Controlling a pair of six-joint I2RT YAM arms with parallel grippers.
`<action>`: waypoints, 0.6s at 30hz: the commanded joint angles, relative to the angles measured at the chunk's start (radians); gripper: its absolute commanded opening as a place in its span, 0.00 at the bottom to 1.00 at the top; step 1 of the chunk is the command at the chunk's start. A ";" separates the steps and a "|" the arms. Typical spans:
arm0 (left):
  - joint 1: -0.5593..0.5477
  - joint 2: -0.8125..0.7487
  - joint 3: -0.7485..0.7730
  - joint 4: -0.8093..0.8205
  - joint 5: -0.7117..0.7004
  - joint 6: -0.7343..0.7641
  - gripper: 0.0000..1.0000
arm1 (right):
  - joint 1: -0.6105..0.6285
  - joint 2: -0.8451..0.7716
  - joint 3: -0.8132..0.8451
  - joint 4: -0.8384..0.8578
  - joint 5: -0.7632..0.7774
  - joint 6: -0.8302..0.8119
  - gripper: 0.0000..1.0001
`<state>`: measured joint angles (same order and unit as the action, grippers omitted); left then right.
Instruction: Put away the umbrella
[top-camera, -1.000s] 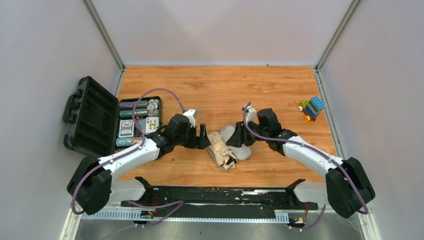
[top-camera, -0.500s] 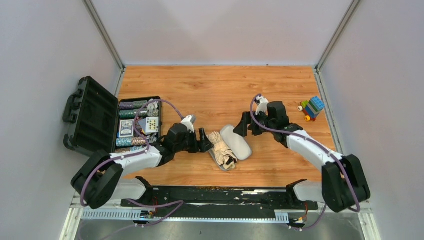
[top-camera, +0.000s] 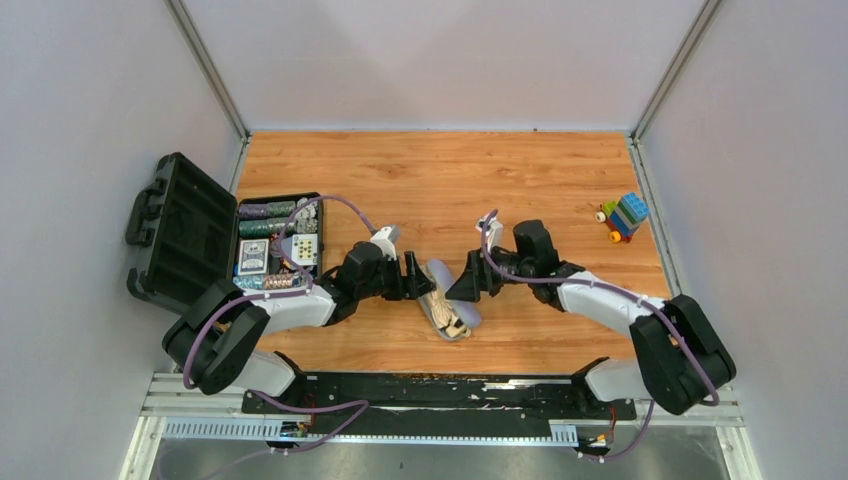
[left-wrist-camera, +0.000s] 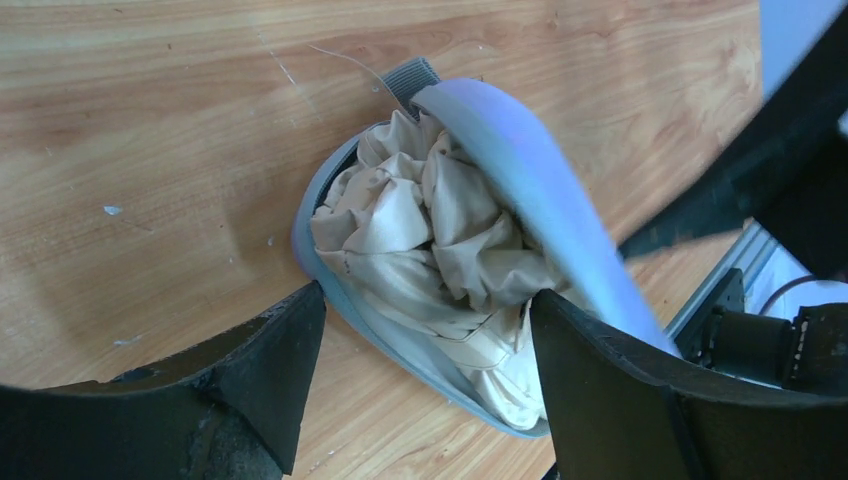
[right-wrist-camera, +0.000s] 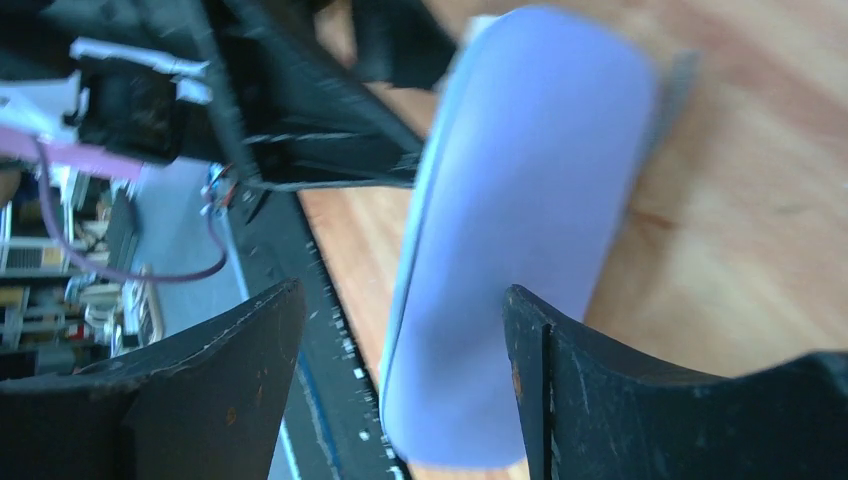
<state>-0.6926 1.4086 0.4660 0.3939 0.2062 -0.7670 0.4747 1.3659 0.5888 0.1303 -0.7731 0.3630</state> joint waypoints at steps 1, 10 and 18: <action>-0.003 -0.039 0.009 0.063 0.039 -0.045 0.83 | 0.121 -0.097 -0.035 0.096 0.024 0.088 0.72; -0.002 -0.154 -0.070 0.054 0.051 -0.049 0.96 | 0.164 -0.015 -0.074 0.161 0.110 0.108 0.71; -0.003 -0.259 -0.090 0.009 -0.004 -0.018 1.00 | 0.192 -0.032 -0.079 0.203 0.113 0.142 0.64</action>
<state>-0.6926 1.1896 0.3767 0.3992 0.2295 -0.8085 0.6399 1.3537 0.5167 0.2878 -0.6731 0.4751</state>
